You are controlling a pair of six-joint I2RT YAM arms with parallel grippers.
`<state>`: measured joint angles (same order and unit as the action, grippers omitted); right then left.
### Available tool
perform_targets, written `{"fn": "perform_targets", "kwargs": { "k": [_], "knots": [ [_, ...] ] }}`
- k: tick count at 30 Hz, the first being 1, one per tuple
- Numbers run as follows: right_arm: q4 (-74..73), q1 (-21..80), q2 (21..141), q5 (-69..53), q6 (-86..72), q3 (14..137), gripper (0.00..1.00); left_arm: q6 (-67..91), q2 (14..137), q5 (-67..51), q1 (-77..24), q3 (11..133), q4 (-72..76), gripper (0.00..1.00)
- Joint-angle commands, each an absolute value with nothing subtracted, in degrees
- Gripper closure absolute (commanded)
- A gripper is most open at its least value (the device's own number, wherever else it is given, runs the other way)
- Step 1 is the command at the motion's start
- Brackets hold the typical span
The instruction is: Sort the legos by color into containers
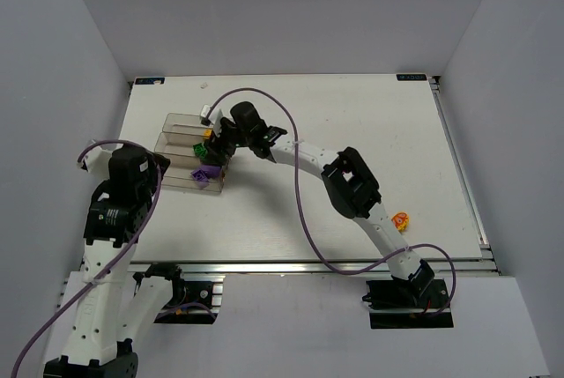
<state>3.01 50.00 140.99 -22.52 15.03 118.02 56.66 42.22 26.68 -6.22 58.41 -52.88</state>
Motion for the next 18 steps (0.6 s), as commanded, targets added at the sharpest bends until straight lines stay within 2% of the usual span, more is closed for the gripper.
{"fn": "perform_targets", "kwargs": {
  "k": [1, 3, 6, 9, 10, 11, 12, 13, 14, 16, 17, 18],
  "knots": [
    [5.4, 49.8, 140.4, -21.5, 15.6, 121.0, 0.26, 56.6, 41.3, 23.8, -6.7, 57.1, -52.3, 0.19],
    [5.3, 49.6, 139.2, -22.1, 14.7, 120.5, 0.26, 55.6, 40.5, 22.0, -6.7, 56.7, -50.5, 0.19],
    [5.1, 48.8, 134.2, -23.8, 13.5, 117.2, 0.32, 52.4, 39.4, 19.0, -6.7, 56.2, -47.1, 0.25],
    [5.0, 45.8, 123.1, -30.2, 11.3, 109.1, 0.59, 47.4, 37.4, 11.1, -6.7, 53.4, -41.4, 0.58],
    [4.9, 44.7, 120.9, -33.0, 10.8, 106.4, 0.75, 46.3, 36.7, 6.1, -6.7, 52.1, -37.4, 0.68],
    [4.3, 41.4, 118.4, -40.0, 10.6, 103.7, 0.82, 44.5, 35.9, 3.5, -6.7, 49.3, -35.6, 0.82],
    [3.2, 40.3, 114.4, -44.3, 11.6, 98.9, 0.86, 43.9, 34.7, 0.6, -6.7, 47.8, -33.5, 0.86],
    [-5.1, 36.3, 111.7, -53.3, 16.8, 97.3, 0.88, 43.2, 33.7, -5.2, -6.7, 44.7, -30.0, 0.88],
    [-11.6, 35.1, 111.7, -57.4, 16.9, 97.3, 0.88, 43.2, 33.7, -8.0, -6.7, 43.1, -28.0, 0.88],
    [-30.0, 31.2, 109.8, -65.4, 37.3, 98.8, 0.78, 43.1, 32.6, -13.9, -6.7, 40.2, -23.2, 0.84],
    [-51.2, 30.2, 108.9, -64.4, 47.1, 99.7, 0.71, 43.3, 32.6, -15.3, -6.7, 37.8, -22.3, 0.71],
    [-59.8, 27.4, 108.2, -62.2, 64.9, 98.9, 0.47, 43.4, 32.5, -16.7, -6.7, 36.9, -21.5, 0.63]
  ]
}}
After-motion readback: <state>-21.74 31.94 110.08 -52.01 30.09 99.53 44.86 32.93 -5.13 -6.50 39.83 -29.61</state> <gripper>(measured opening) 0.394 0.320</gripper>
